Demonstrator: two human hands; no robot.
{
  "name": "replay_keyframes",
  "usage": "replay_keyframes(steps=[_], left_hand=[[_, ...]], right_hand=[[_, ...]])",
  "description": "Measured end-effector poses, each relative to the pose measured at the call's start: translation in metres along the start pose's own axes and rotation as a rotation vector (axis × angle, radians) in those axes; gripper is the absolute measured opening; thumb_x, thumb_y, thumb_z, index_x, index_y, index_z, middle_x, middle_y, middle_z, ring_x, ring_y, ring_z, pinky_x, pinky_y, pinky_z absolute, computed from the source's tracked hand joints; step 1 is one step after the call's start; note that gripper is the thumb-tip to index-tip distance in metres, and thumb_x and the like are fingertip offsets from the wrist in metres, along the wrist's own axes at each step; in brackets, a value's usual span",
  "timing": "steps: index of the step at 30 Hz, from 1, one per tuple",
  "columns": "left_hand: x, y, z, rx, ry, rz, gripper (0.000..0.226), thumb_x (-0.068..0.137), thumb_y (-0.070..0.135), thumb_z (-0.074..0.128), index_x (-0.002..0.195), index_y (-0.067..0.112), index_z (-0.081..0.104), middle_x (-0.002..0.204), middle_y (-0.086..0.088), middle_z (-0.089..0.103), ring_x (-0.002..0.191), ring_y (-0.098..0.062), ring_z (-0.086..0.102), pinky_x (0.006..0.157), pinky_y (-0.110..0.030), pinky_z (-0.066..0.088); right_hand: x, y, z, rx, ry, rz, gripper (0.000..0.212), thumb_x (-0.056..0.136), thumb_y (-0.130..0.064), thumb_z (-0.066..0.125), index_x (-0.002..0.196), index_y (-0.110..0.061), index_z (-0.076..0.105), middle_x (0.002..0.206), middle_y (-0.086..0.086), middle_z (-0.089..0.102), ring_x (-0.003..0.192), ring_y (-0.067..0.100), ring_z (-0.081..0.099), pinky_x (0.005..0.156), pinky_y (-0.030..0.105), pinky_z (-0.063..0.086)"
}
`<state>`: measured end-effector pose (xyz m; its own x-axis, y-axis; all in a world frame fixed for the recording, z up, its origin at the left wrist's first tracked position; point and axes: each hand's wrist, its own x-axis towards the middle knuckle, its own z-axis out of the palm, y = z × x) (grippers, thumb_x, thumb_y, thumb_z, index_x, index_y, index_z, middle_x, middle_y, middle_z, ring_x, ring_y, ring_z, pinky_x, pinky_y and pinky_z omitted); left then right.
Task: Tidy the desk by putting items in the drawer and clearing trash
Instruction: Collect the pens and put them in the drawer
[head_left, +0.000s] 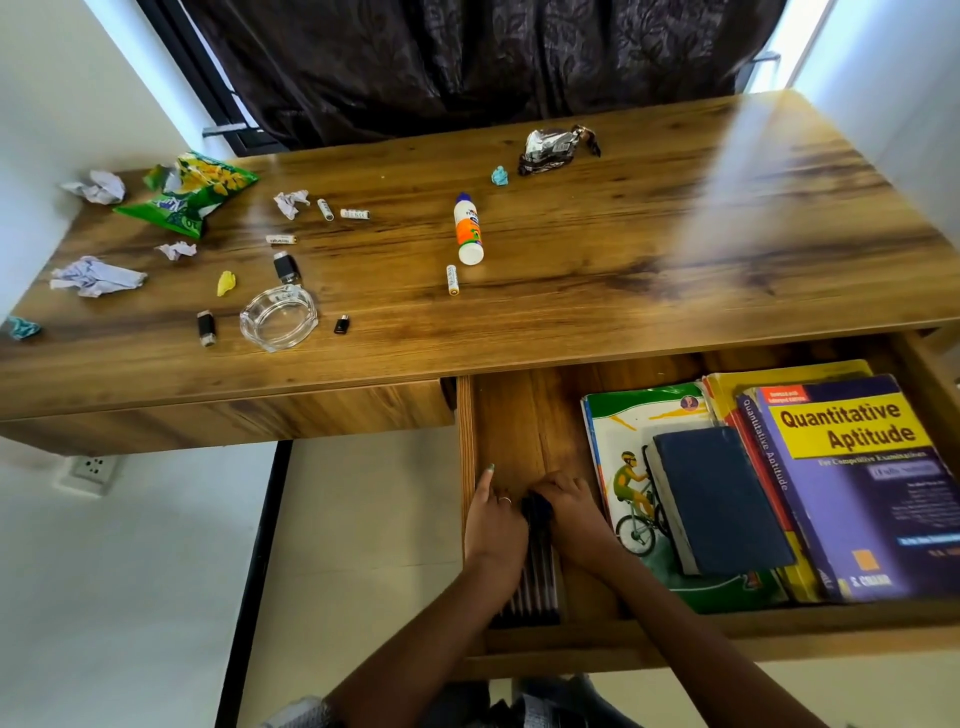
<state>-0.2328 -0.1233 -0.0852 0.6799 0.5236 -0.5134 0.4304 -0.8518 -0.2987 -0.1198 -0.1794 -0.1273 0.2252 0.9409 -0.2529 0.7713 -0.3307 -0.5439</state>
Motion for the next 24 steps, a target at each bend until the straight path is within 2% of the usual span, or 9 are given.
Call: replay_keyframes(steps=[3,10,15,18,21,24], left_hand=[[0.002,-0.002,0.001,-0.002,-0.003,0.01,0.026,0.097,0.02,0.045,0.114,0.009,0.062,0.111,-0.005,0.066,0.113,-0.019,0.057,0.114,-0.044,-0.014],[-0.001,-0.003,0.0,-0.008,0.045,0.011,0.024,0.098,0.018,0.045,0.111,0.009,0.063,0.107,-0.004,0.067,0.109,-0.018,0.059,0.117,-0.043,-0.01],[-0.001,-0.003,0.002,-0.108,0.163,-0.011,0.029,0.097,0.015,0.044,0.122,0.005,0.057,0.121,-0.012,0.062,0.119,-0.023,0.054,0.116,-0.043,-0.011],[-0.004,-0.005,0.004,-0.242,0.279,-0.016,0.047,0.096,0.018,0.047,0.139,0.001,0.039,0.14,-0.018,0.048,0.133,-0.028,0.041,0.117,-0.042,-0.009],[-0.007,-0.008,0.006,-0.363,0.373,0.01,0.06,0.095,0.022,0.05,0.147,0.006,0.025,0.147,-0.014,0.04,0.139,-0.024,0.034,0.114,-0.039,-0.012],[-0.011,-0.009,0.004,-0.495,0.45,0.005,0.056,0.096,0.019,0.043,0.148,0.012,0.024,0.149,-0.008,0.038,0.139,-0.02,0.031,0.115,-0.037,-0.011]], right_hand=[[0.003,-0.001,-0.003,0.054,-0.01,-0.002,0.039,0.085,0.0,0.052,0.123,-0.007,0.056,0.131,0.013,0.047,0.115,0.028,0.049,0.099,0.031,0.04],[0.0,-0.001,-0.007,0.104,-0.014,-0.017,0.043,0.082,0.005,0.054,0.124,-0.006,0.056,0.13,0.014,0.048,0.112,0.028,0.053,0.097,0.032,0.044],[-0.008,-0.001,-0.009,0.167,0.046,0.041,0.057,0.08,0.011,0.051,0.134,-0.007,0.047,0.139,0.011,0.042,0.121,0.027,0.05,0.102,0.028,0.04],[-0.014,0.0,-0.011,0.161,0.098,0.077,0.059,0.082,0.009,0.05,0.137,-0.012,0.045,0.139,0.009,0.041,0.12,0.024,0.051,0.102,0.03,0.042],[-0.019,-0.001,-0.016,0.166,0.149,0.071,0.054,0.083,0.007,0.05,0.133,-0.013,0.049,0.131,0.008,0.048,0.116,0.022,0.051,0.098,0.029,0.044],[-0.02,-0.007,-0.022,0.18,0.194,0.049,0.049,0.086,0.004,0.048,0.131,-0.013,0.051,0.126,0.007,0.052,0.115,0.019,0.05,0.096,0.025,0.042]])
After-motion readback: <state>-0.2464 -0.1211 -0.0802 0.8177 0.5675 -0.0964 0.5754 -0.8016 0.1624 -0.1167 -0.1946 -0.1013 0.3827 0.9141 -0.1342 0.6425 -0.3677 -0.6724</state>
